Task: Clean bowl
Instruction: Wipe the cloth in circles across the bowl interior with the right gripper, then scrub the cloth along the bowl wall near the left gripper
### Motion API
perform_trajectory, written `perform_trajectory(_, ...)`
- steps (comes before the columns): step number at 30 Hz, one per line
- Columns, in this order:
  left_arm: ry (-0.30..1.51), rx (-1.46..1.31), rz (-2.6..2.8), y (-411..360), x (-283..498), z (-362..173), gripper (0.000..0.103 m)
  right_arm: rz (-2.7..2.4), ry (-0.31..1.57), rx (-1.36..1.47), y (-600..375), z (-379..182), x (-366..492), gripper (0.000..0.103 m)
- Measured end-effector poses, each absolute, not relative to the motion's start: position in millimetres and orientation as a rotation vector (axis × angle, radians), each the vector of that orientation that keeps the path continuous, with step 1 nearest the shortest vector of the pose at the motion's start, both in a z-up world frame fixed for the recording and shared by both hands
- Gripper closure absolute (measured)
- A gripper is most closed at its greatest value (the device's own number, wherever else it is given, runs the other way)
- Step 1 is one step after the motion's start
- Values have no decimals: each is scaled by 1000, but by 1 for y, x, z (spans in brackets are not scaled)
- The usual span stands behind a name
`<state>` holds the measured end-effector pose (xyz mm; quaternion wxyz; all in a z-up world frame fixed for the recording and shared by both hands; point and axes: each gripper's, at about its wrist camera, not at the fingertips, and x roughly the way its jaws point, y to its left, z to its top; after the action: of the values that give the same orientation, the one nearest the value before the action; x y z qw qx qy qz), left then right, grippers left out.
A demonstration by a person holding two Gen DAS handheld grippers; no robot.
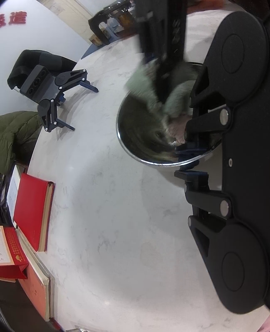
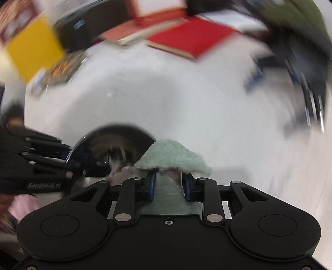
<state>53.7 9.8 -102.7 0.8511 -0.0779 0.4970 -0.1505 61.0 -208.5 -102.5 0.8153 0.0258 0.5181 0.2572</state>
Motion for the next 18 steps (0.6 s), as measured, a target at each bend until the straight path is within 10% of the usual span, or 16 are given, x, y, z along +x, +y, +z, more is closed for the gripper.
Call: perform_trajectory(18,1058,-100,-322,8,47,-84,88,573,1051,-7,-196,-98,71,78)
